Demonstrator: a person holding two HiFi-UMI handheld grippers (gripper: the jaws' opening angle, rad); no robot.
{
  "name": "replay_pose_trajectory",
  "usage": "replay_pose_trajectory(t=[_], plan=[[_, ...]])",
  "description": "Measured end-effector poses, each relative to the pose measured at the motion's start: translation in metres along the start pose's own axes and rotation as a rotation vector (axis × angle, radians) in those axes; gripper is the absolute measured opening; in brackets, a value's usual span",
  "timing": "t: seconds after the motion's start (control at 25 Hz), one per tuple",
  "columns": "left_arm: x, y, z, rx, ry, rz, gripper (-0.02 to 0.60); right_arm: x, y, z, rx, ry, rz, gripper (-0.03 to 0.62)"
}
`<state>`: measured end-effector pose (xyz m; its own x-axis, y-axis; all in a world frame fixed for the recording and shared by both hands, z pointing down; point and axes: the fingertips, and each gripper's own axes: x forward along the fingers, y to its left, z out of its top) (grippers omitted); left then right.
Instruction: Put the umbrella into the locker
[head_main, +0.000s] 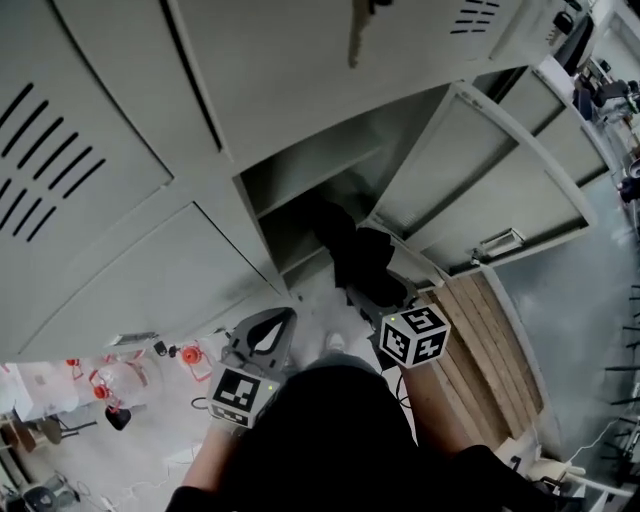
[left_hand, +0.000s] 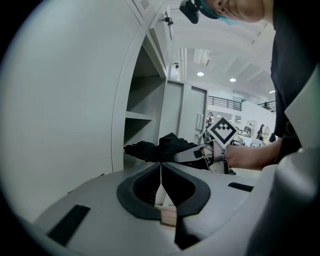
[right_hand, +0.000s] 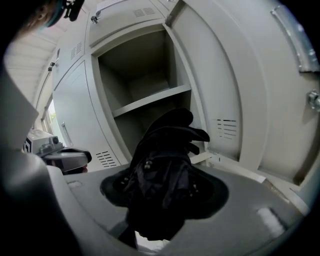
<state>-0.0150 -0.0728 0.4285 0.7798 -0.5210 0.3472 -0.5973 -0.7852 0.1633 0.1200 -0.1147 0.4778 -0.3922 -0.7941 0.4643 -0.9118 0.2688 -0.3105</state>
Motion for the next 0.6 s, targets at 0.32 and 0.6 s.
replay_pose_trajectory(t=[0.32, 0.6], plan=[[-0.008, 0.016, -0.002, -0.018, 0.002, 0.128, 0.010, 0.049, -0.011, -0.002, -0.104, 0.077, 0.028, 0.250], [-0.021, 0.023, -0.009, -0.051, 0.014, 0.218, 0.009, 0.088, -0.020, 0.003, -0.213, 0.091, 0.013, 0.258]])
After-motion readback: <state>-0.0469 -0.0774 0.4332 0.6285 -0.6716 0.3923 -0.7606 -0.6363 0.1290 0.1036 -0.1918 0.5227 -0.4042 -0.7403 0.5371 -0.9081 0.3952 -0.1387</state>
